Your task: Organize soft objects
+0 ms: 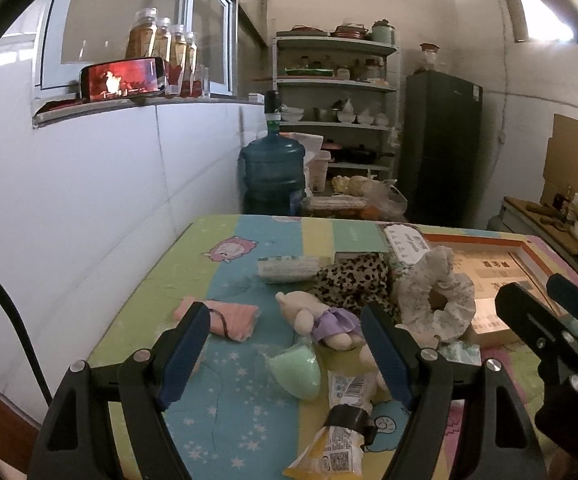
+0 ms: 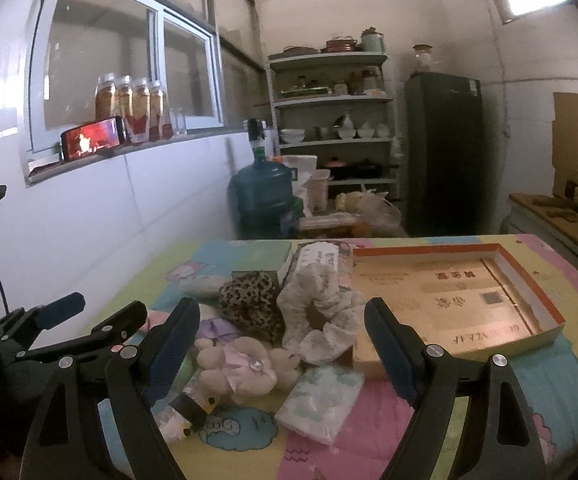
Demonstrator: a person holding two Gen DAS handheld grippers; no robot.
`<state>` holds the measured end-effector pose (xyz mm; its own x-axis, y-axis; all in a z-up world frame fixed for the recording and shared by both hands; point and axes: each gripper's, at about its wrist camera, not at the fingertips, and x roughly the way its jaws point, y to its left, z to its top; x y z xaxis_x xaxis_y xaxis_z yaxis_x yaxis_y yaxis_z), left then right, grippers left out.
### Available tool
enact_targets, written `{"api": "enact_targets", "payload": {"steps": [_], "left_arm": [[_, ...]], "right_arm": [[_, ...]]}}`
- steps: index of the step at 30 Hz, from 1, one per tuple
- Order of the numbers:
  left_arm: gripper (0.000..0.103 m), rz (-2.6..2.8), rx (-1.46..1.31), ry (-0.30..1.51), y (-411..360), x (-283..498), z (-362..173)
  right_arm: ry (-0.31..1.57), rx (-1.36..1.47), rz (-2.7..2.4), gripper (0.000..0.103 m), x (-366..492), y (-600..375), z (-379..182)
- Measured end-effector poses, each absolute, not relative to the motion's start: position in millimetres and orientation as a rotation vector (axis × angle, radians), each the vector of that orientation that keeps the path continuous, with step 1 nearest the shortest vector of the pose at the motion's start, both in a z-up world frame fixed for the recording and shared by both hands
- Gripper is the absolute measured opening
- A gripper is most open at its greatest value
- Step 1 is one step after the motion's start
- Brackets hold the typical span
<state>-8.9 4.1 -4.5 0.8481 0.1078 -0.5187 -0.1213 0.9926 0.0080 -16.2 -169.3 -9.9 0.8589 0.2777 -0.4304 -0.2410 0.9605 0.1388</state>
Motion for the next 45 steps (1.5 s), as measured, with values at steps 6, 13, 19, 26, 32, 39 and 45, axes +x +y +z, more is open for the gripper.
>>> {"api": "enact_targets", "payload": {"steps": [6, 13, 19, 26, 32, 39, 45], "left_arm": [[0.078, 0.124, -0.032, 0.544, 5, -12, -8], [0.078, 0.129, -0.026, 0.544, 5, -17, -13], [0.078, 0.130, -0.028, 0.544, 6, -19, -14], [0.078, 0.134, -0.037, 0.548, 10, -20, -17], [0.078, 0.132, -0.038, 0.553, 11, -18, -18], [0.078, 0.125, -0.036, 0.556, 10, -16, -20], [0.078, 0.126, -0.036, 0.555, 10, -16, -20]], "right_arm": [[0.469, 0.071, 0.296, 0.085, -15, -166, -16], [0.474, 0.083, 0.313, 0.085, -18, -164, -23], [0.470, 0.085, 0.320, 0.085, -20, -164, -24], [0.472, 0.083, 0.308, 0.085, -20, -168, -26], [0.474, 0.087, 0.306, 0.085, -20, -169, -27], [0.476, 0.090, 0.304, 0.085, -19, -170, -26], [0.480, 0.095, 0.303, 0.085, -18, -171, -26]]}}
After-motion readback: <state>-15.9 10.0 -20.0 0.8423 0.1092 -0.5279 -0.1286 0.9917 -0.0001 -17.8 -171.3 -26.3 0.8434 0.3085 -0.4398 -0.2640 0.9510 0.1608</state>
